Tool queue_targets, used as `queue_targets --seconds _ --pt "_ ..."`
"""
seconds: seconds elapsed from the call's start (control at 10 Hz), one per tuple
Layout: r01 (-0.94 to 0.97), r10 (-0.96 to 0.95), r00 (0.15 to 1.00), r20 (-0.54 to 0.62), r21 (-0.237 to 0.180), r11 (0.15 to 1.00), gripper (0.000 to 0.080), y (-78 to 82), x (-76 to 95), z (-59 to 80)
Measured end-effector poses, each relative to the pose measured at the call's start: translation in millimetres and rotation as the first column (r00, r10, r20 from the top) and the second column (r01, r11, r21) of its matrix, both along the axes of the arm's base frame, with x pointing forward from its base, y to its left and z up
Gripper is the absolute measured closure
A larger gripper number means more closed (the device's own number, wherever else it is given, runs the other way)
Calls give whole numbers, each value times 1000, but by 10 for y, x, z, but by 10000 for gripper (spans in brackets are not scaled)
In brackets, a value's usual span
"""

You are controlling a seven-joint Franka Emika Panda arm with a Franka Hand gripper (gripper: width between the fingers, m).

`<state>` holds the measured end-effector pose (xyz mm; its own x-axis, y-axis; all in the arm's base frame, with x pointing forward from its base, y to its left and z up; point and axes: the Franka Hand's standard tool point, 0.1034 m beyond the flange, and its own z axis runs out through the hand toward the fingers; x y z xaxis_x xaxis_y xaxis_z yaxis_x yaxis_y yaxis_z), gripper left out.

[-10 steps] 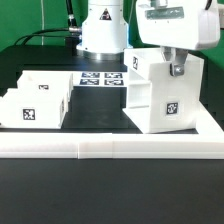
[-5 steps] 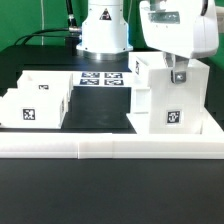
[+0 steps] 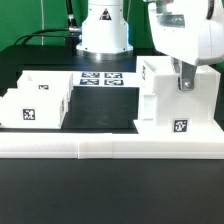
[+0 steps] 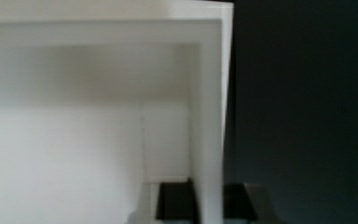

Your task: Assemble drawer

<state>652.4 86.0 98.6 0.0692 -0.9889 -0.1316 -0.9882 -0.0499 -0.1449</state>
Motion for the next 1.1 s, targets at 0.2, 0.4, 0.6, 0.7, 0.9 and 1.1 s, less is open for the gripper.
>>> queue_targets --seconds 0.2,0.4,0.6,0.7,0.9,1.1 --pt "-17 17 1000 -1 -1 1000 758 0 -6 2" --pt "-22 22 1000 4 -3 1000 758 5 2 7" --pt "-31 31 999 14 -5 1000 582 13 19 23" --pt "-34 34 999 17 -5 999 411 18 25 31" --pt "-45 46 999 29 -8 999 215 26 44 48" --pt "-53 53 998 33 -10 999 155 32 49 51"
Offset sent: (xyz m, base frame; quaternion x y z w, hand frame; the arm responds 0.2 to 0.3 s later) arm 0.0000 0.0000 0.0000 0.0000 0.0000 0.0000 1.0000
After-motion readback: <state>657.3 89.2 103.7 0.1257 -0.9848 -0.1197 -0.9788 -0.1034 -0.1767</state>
